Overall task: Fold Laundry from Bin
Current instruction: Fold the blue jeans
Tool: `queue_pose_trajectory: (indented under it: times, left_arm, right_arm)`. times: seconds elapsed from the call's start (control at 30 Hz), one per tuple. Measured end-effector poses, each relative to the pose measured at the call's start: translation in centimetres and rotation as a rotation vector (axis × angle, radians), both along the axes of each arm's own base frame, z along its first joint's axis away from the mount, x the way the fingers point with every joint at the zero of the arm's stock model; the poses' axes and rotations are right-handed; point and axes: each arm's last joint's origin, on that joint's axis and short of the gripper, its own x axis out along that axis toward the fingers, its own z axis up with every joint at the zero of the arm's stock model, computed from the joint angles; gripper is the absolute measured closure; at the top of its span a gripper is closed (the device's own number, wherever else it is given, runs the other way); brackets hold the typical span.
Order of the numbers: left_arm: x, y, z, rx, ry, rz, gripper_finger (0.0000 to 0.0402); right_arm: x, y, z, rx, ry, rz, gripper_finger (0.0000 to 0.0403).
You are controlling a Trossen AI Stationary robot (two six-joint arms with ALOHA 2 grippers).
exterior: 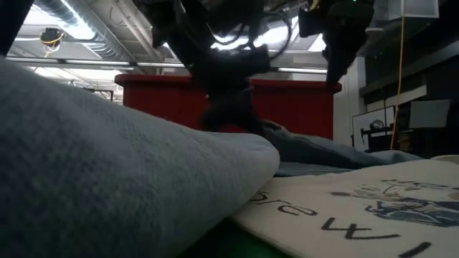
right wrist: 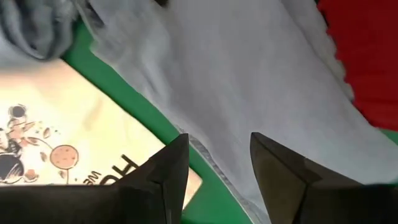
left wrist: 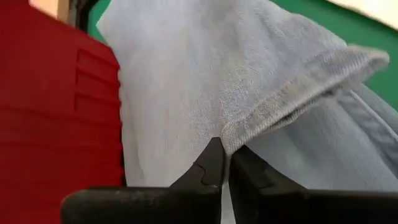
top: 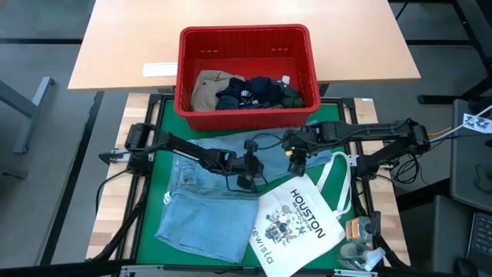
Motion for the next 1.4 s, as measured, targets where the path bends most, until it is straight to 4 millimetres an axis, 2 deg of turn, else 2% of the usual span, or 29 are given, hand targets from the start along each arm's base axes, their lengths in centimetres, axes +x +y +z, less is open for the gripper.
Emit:
queue_pose_trajectory:
  times: [0.13, 0.27, 0.57, 0.8, 0.97, 1.13, 1.3, 1.4]
  left_arm:
    - [-1.1, 0.4, 0.8, -0.033, 0.059, 0.032, 0.0399]
    - [-1.8, 0.4, 0.5, -0.033, 0.143, 0.03, 0.0399]
    - [-2.2, 0.2, 0.0, -0.084, 0.205, -0.013, 0.0396]
    - [-2.2, 0.1, -0.1, -0.141, 0.212, -0.05, 0.039]
    - [-2.2, 0.0, -0.1, -0.169, 0.225, -0.067, 0.0389]
    - [-2.4, 0.1, -0.2, -0.179, 0.235, -0.04, 0.0389]
    - [-2.4, 0.4, -0.1, -0.185, 0.178, 0.103, 0.0388]
    - [-2.4, 0.4, -0.2, -0.198, 0.167, 0.123, 0.0388]
  right_arm:
    - [-0.3, 0.0, -0.2, -0.007, 0.028, -0.014, 0.0233]
    - [-0.8, 0.0, -1.4, 0.011, 0.079, -0.045, 0.0233]
    - [-3.4, 0.0, -7.1, 0.031, 0.287, -0.142, 0.0233]
    - [-5.0, -0.2, -11.2, -0.039, 0.301, -0.225, 0.0233]
    - [-5.8, 0.0, -13.1, 0.021, 0.306, -0.222, 0.0233]
    - [-6.0, 0.1, -13.5, 0.059, 0.304, -0.217, 0.0233]
    - [-5.3, 0.1, -12.7, 0.064, 0.284, -0.207, 0.0233]
    - [-4.7, 0.1, -12.0, 0.067, 0.257, -0.186, 0.0233]
